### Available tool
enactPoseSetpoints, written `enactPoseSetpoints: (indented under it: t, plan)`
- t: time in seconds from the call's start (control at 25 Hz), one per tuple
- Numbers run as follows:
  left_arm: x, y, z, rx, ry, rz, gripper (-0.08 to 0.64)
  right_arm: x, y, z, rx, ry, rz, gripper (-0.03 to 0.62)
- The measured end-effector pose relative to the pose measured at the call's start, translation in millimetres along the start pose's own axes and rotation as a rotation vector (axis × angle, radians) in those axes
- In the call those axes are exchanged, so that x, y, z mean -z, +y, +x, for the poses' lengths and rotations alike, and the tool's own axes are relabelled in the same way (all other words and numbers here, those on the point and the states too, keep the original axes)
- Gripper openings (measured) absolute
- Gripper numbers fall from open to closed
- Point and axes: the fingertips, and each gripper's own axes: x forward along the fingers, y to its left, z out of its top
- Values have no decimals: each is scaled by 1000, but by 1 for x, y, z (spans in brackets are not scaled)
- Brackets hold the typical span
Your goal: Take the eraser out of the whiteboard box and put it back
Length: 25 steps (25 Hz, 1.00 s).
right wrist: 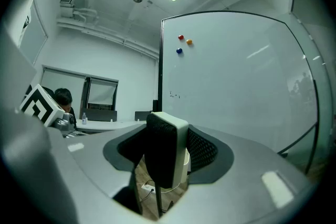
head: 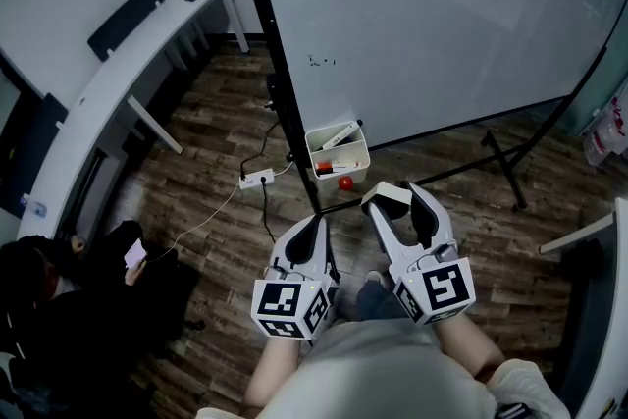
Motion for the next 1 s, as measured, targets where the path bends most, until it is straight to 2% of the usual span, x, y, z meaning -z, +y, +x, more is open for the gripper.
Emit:
enactPoseSetpoints:
  t: [1.0]
  plan:
    - [-1,8,14,-61,-3,-10,5,-1,-10,25,-73,11,-16,232]
